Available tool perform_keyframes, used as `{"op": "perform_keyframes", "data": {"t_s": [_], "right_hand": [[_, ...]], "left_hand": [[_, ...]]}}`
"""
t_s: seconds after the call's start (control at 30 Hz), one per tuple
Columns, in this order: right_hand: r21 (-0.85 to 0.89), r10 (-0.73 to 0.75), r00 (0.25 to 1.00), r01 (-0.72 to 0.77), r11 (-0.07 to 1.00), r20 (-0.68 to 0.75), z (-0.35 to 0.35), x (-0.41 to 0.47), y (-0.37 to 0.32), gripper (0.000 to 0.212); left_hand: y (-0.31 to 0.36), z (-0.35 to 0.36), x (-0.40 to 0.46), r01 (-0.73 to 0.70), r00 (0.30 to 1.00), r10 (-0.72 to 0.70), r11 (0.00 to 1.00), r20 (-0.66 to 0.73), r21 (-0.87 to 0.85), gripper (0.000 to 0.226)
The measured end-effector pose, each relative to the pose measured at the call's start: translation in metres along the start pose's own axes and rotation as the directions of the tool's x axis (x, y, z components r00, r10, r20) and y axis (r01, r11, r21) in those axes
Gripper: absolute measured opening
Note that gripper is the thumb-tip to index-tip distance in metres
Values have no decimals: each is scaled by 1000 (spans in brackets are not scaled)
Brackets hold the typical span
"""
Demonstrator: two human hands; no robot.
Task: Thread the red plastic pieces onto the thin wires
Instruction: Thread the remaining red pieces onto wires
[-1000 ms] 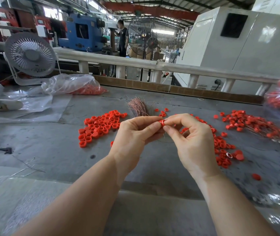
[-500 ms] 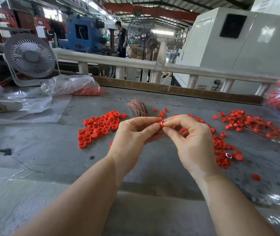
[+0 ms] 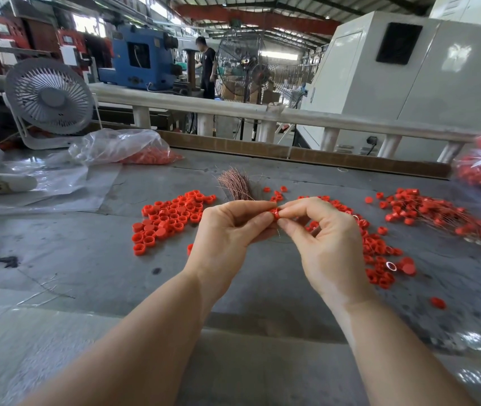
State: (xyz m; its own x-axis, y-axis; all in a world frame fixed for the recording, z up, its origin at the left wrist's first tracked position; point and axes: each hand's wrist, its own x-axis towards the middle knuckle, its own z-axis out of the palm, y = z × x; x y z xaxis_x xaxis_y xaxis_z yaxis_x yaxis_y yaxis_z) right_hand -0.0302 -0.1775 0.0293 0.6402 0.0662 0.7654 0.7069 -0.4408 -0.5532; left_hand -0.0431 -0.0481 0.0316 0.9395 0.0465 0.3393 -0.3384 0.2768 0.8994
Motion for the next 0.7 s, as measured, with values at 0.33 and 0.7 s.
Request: {"op": "perform_keyframes", "data": {"t_s": [0.33,0.7], "right_hand": [[-44,39,999,-39,998,-5,0,0,0,13],[-53,37,999,-37,998,1,-1,0,-2,13]], "left_hand": [[-2,-1,2,74,997,-74,997,-8,-32,22],[1,-2,2,126,992,-127,989,-3,-81,21]]}}
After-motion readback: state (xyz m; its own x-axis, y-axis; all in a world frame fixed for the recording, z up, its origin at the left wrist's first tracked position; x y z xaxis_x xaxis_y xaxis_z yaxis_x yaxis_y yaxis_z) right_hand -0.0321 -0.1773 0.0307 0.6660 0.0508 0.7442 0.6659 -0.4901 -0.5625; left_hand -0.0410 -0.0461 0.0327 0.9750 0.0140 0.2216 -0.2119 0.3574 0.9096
